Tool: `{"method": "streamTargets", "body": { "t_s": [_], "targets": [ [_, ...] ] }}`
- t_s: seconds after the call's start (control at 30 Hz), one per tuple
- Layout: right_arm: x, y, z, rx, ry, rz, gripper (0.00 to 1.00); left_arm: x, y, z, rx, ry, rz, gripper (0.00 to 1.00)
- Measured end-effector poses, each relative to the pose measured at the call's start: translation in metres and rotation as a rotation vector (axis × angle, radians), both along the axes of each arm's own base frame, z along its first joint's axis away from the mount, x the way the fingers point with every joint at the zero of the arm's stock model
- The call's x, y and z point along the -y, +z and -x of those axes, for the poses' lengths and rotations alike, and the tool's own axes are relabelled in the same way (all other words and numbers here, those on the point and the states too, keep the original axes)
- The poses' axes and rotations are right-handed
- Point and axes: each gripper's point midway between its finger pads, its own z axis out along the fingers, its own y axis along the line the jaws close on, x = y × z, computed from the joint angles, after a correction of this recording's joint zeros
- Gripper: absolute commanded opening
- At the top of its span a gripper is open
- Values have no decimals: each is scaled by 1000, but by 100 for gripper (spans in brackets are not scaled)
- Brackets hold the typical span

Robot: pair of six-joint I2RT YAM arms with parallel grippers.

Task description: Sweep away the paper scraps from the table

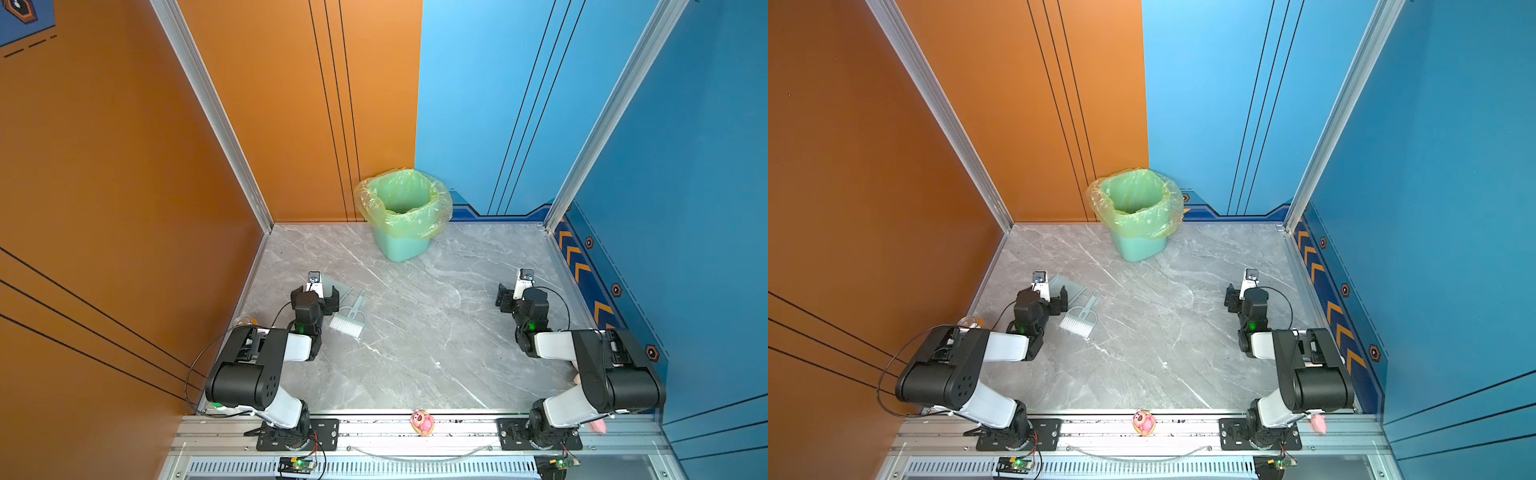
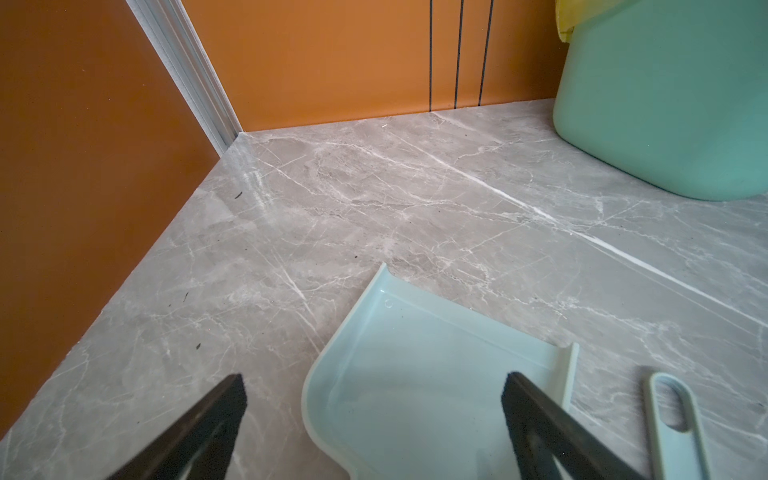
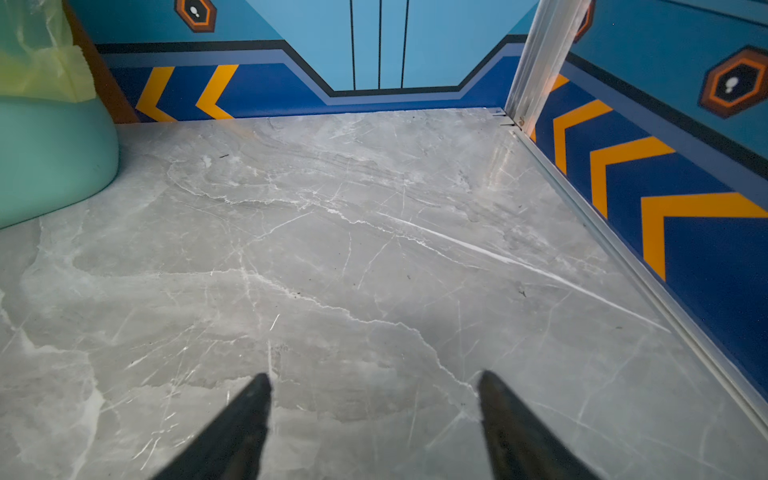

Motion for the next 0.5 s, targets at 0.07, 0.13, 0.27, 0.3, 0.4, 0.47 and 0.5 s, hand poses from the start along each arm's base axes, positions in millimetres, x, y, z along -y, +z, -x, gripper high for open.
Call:
{"method": "streamTargets", "body": {
  "t_s": [0.07, 0.13, 0.27, 0.3, 0.4, 0.47, 0.5],
  "targets": [
    [0, 0, 0, 0, 1, 3, 100, 0, 1, 0, 3, 0, 0, 98],
    [0, 0, 0, 0, 1, 4, 100, 0, 1, -1, 6, 0, 0, 98],
    [0, 0, 0, 0, 1, 4, 100, 0, 1, -1, 7, 1, 1, 98],
    [0, 0, 0, 0, 2, 3, 100, 0, 1, -1, 7, 1, 1, 98],
    [0, 0, 0, 0, 2, 3, 100, -1, 1, -1, 7, 3, 1, 98],
    [0, 0, 0, 0, 1, 3, 100, -1, 1, -1, 7, 4, 2, 98],
    [1, 0, 0, 0, 0, 3, 100, -2, 1, -1, 7, 5, 2, 98]
  ]
}}
